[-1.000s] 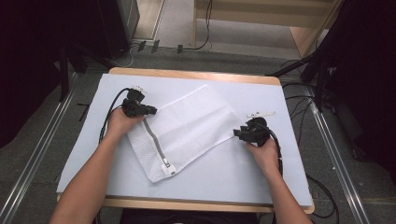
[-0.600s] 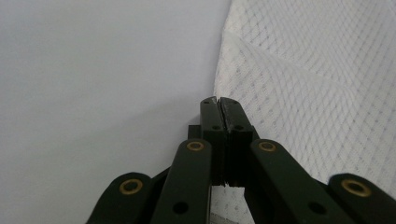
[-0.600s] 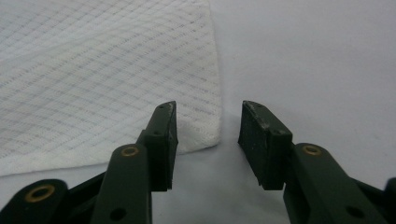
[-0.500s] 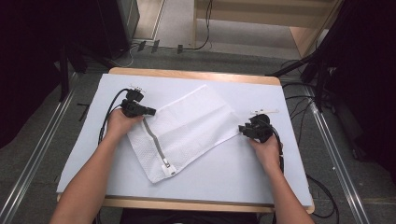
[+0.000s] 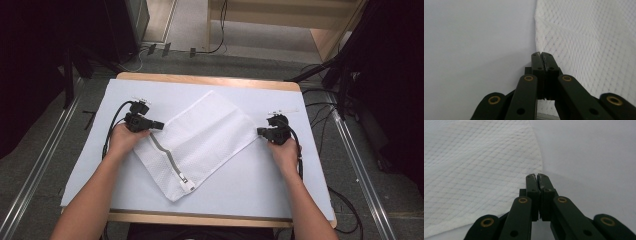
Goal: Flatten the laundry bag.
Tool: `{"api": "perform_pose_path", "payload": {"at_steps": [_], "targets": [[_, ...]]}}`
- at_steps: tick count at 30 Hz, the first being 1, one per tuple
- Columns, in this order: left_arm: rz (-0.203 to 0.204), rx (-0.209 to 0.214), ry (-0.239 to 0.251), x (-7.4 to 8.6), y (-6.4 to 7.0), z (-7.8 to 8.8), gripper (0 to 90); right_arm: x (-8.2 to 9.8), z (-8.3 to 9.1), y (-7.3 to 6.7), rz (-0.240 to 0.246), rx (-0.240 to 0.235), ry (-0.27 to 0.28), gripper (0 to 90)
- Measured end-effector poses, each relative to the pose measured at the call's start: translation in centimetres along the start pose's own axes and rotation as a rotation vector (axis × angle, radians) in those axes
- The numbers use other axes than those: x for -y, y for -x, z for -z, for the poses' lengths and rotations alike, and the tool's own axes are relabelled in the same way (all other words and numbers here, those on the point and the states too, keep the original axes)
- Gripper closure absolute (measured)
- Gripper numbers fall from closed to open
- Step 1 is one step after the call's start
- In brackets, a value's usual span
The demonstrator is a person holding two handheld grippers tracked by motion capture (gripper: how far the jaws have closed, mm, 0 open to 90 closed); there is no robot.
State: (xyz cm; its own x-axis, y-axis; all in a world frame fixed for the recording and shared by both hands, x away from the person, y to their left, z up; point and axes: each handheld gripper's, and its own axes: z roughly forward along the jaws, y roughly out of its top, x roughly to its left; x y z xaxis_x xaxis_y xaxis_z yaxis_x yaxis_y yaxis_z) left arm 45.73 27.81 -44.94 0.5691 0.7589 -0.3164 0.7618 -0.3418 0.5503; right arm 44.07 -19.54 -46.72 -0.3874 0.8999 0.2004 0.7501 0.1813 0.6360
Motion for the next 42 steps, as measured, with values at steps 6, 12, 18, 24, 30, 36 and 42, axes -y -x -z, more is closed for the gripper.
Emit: {"api": "perform_pose_path", "payload": {"at_steps": [6,12,18,24,30,36,42], "targets": [[-0.016,-0.021,0.014,1.4,1.4,1.1,90.0,-1.4,-0.2,0.2,0.01,-0.003,0.037,90.0],[0.007,-0.01,0.04,3.1,2.4,2.4,90.0,-3.4,-1.1,0.6,-0.003,-0.02,0.041,90.0],[0.019,-0.004,0.055,4.5,3.7,3.2,90.0,-5.1,-3.0,0.6,-0.001,-0.02,0.029,90.0],[0.018,0.023,0.044,5.6,4.9,3.4,89.7,-6.5,-4.8,0.5,0.018,0.008,0.005,89.9],[-0.004,0.013,0.03,5.9,5.3,3.5,79.9,-7.2,-5.2,0.1,0.019,0.005,0.028,85.5],[-0.018,-0.015,0.046,4.8,5.0,3.3,68.6,-6.6,-3.7,-0.5,0.013,0.004,0.042,74.6],[-0.025,-0.023,0.067,2.2,4.7,2.7,63.6,-5.1,-1.5,-1.6,0.024,-0.031,0.066,72.5]]}}
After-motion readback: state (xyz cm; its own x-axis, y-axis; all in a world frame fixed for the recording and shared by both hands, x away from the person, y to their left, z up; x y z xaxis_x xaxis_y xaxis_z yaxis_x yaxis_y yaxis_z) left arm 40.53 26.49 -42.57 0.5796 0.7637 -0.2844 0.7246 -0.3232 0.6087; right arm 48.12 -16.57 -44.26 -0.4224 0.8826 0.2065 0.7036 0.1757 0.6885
